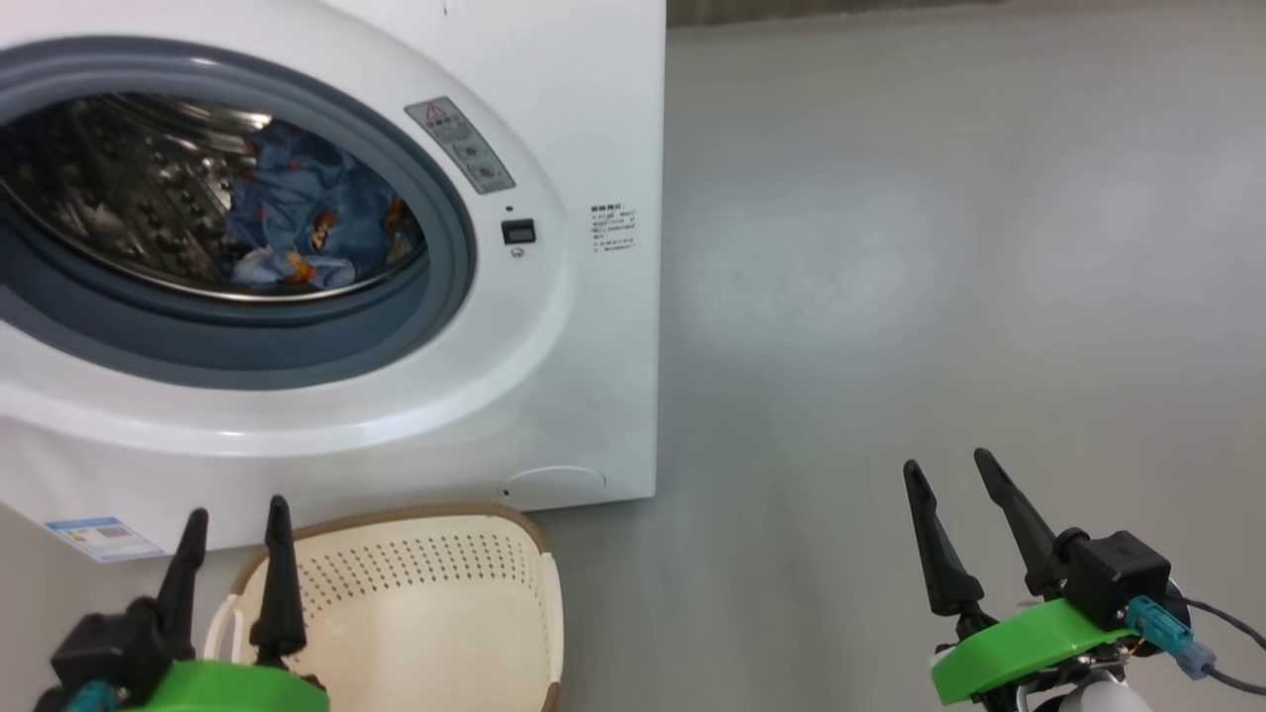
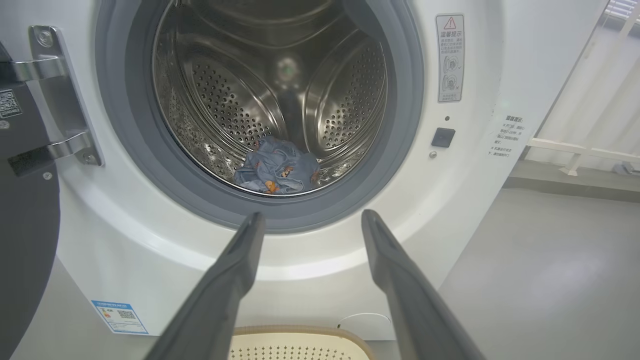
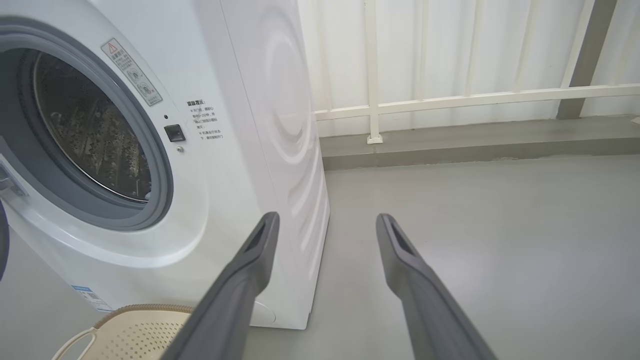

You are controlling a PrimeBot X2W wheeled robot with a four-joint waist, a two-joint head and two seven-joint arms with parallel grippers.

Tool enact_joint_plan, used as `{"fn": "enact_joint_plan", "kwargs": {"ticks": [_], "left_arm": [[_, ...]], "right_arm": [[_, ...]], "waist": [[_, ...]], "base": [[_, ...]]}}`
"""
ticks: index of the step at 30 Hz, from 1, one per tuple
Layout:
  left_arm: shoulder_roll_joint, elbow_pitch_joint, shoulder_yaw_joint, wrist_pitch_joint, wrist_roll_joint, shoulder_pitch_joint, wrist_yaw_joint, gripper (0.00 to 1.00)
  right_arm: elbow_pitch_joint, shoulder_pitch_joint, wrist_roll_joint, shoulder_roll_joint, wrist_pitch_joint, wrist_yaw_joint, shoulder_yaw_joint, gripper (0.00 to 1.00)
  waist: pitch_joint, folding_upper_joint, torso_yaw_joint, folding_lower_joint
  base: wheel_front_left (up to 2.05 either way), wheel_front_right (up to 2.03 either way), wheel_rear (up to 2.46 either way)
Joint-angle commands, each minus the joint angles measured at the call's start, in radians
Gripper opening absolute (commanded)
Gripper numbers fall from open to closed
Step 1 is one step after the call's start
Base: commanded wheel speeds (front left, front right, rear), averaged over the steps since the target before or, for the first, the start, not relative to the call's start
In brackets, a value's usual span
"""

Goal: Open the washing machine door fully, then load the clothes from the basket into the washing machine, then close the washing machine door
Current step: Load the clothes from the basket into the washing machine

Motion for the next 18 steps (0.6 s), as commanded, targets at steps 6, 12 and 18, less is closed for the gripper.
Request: {"fn": "enact_joint_plan", "kwargs": {"ticks": [6, 12, 18], "left_arm": [[-0.041, -0.050, 0.062, -0.006, 0.042, 0.055, -0.014, 1.00], [-0.062, -0.059, 0.072, -0.006, 0.057, 0.086, -0.012, 1.00], [-0.069, -0.045, 0.050, -0.006, 0.093, 0.104, -0.027, 1.00]], "right_arm": [[-0.021, 0.024, 0.019, 0.000, -0.007, 0.002, 0.019, 1.00], [-0.020, 0.040, 0.026, 0.000, -0.007, 0.002, 0.019, 1.00], [-0.016, 0.046, 0.033, 0.000, -0.007, 0.002, 0.021, 1.00]], "waist": [[-0.068, 0.0000, 0.001, 0.0000], [-0.088, 0.0000, 0.001, 0.0000], [-0.102, 0.0000, 0.005, 0.0000]], "base": [[0.00, 0.00, 0.00], [0.00, 0.00, 0.00], [0.00, 0.00, 0.00]]}}
